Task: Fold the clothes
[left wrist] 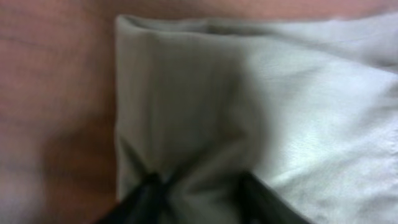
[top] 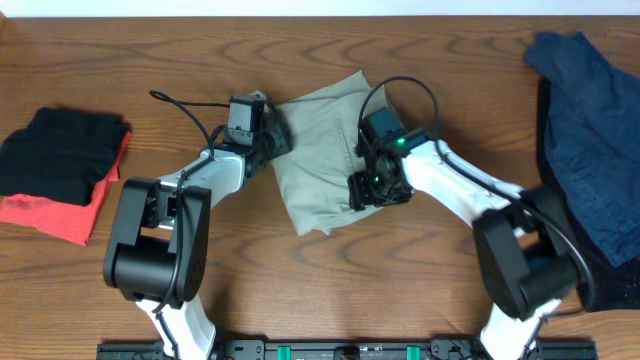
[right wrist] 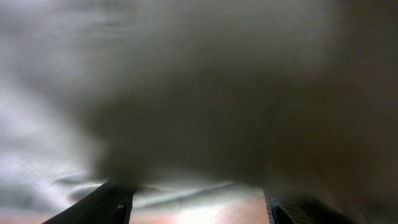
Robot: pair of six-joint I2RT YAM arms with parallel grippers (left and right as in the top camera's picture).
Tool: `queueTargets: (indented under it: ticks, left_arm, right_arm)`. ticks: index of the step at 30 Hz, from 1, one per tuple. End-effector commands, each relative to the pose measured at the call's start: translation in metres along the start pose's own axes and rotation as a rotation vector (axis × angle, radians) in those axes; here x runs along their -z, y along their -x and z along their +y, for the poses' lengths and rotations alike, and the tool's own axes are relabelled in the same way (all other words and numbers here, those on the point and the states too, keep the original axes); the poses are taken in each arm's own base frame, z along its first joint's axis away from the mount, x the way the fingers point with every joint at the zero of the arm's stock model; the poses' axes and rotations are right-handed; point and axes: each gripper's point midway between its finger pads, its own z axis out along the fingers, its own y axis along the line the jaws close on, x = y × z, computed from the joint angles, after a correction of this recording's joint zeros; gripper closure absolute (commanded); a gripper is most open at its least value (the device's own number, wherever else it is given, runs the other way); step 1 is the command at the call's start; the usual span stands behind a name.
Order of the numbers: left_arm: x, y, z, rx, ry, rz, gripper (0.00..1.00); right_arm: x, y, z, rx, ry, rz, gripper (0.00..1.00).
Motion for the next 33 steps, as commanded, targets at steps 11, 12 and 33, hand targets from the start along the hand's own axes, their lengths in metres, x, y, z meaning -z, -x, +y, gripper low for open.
queueTargets:
  ticks: [11, 12, 33]
  left_arm:
    - [0.049, -0.150, 0.008, 0.153, -0.047, 0.667, 0.73]
    - [0.054, -0.149, 0.006, 0.140, -0.059, 0.667, 0.73]
    - [0.076, 0.036, 0.001, -0.241, 0.116, -0.174, 0.04]
  right_arm:
    - [0.049, 0.099, -0.111, -0.038, -0.402, -0.398, 0.14]
    - [0.054, 0.101, -0.109, -0.028, -0.395, -0.409, 0.13]
    - [0.135, 0.059, -0.043, 0.001, -0.093, -0.435, 0.01]
